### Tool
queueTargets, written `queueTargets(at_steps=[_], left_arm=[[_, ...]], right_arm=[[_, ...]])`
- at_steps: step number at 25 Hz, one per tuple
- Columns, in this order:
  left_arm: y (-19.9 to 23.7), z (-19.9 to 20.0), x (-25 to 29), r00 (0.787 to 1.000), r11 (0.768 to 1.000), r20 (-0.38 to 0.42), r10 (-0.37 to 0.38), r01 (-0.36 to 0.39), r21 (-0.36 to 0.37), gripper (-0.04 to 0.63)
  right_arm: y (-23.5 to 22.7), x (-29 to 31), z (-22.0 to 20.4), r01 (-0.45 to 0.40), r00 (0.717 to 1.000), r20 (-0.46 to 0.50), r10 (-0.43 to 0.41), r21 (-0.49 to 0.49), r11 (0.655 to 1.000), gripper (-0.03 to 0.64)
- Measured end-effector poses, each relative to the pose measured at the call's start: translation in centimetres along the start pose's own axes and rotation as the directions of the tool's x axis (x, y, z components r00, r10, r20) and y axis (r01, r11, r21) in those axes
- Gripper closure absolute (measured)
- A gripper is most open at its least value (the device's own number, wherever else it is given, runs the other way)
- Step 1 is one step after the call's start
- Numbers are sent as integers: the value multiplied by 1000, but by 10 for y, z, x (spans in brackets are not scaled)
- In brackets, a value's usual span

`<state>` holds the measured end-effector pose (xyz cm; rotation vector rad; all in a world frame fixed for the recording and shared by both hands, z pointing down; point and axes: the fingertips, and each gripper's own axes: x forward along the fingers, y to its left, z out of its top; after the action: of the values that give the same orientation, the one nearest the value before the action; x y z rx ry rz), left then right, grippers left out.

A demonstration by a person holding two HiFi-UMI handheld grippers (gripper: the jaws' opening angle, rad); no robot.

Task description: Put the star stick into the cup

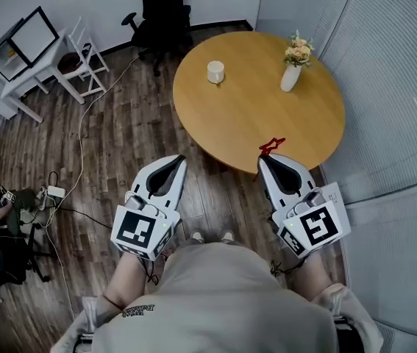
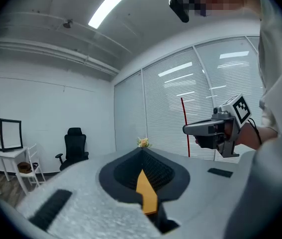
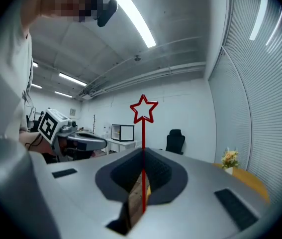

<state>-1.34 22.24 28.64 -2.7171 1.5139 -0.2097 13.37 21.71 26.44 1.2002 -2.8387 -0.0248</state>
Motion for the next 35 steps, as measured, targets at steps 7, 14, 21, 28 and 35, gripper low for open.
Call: queueTargets(at_steps=[7, 14, 21, 28, 35], left_arm=[[-11, -7, 6, 1000, 1000, -23, 20, -20, 11, 575], [-39, -11, 30, 997, 998, -42, 59, -58, 31, 575], [-49, -16, 37, 995, 997, -56, 79, -78, 27, 575], [-46, -20, 42, 993, 994, -62, 104, -103, 27, 575], [-29, -22, 56, 993, 993, -39, 115, -114, 24, 575]], right_arm=[[-10, -4, -7, -26, 1000, 4, 26, 9, 1000, 588], [-39, -22, -16, -66, 998, 22, 66, 20, 998, 588], [-55, -25, -22, -75, 997, 36, 74, 48, 996, 588], [-64, -15, -25, -92, 995, 40, 90, 50, 995, 588], [-71, 8, -33, -100, 995, 28, 100, 32, 994, 588]])
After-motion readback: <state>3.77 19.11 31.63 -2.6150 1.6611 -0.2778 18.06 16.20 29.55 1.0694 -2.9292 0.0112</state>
